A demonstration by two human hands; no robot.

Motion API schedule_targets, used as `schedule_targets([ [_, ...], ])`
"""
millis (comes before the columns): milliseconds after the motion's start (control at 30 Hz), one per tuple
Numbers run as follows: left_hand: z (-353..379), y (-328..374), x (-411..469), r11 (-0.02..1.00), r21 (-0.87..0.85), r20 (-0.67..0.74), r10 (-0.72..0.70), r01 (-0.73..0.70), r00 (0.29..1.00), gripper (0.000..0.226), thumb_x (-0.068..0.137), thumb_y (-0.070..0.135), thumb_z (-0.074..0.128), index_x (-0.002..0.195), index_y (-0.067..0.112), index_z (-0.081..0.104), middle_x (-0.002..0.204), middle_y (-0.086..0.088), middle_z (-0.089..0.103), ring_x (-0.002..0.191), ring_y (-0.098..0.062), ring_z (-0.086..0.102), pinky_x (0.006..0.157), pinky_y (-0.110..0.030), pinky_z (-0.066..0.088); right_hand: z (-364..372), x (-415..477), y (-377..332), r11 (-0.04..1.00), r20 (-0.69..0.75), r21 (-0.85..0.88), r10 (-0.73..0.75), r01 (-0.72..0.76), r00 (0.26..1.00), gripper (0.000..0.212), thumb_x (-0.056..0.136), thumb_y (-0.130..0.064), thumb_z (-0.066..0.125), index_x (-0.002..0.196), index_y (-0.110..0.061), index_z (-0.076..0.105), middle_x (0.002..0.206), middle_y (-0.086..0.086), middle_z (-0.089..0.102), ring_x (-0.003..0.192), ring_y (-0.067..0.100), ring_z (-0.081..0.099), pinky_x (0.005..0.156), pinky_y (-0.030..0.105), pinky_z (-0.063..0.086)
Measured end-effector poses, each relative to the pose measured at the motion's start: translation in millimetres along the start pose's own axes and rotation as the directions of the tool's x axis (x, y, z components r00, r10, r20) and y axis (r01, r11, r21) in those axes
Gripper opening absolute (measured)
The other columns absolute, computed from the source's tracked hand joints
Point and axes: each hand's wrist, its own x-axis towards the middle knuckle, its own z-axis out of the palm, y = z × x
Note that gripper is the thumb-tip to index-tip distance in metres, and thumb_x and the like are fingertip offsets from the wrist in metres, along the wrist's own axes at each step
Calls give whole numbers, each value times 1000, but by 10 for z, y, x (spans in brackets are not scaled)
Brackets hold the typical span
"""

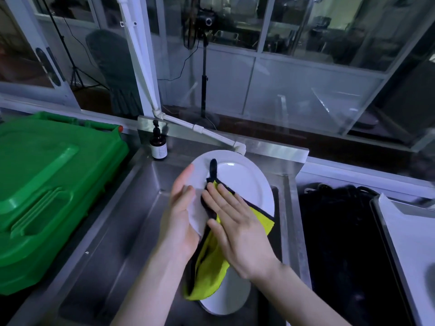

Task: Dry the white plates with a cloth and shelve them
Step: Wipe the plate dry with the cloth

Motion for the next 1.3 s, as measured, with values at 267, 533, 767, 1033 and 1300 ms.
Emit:
schedule_targets([
  [267,-9,-56,-28,999,37,-45,-28,30,999,36,95,15,51,122,30,69,143,0,60,140,-20,48,114,-45,38,-185,705,315,980,20,-102,173,-170,985,44,105,-37,33,146,-24,44,156,-8,35,148,9,21,121,34,13],
  [533,-80,-43,110,999,4,-123,46,-46,991,33,101,16,49,127,27,65,126,-3,71,104,-14,72,72,-29,60,-293,55,573,827,-123,395,479,-400,869,38,105,-32,36,143,-36,40,156,-16,31,145,-3,20,119,21,17],
  [767,85,-1,183,998,37,-60,43,-41,997,49,97,15,50,146,18,49,143,-11,60,128,-31,59,91,-40,57,-69,-565,182,922,-194,334,273,-198,942,44,105,-27,36,147,-16,41,159,-9,29,150,15,17,122,30,13],
  [1033,321,35,209,991,134,-112,38,-22,993,34,105,8,42,120,30,62,139,-4,61,125,-25,60,99,-44,51,-498,-452,474,799,-280,429,562,-422,779,20,103,-26,45,94,-42,54,76,-28,62,70,-4,57,61,10,39],
  [1300,418,111,243,988,154,-76,11,1,997,37,104,5,39,133,19,57,114,4,72,98,-15,71,72,-31,57,-575,-532,727,952,-173,-197,203,-236,964,65,76,-18,72,137,-28,51,103,-2,41,68,19,51,46,33,49],
])
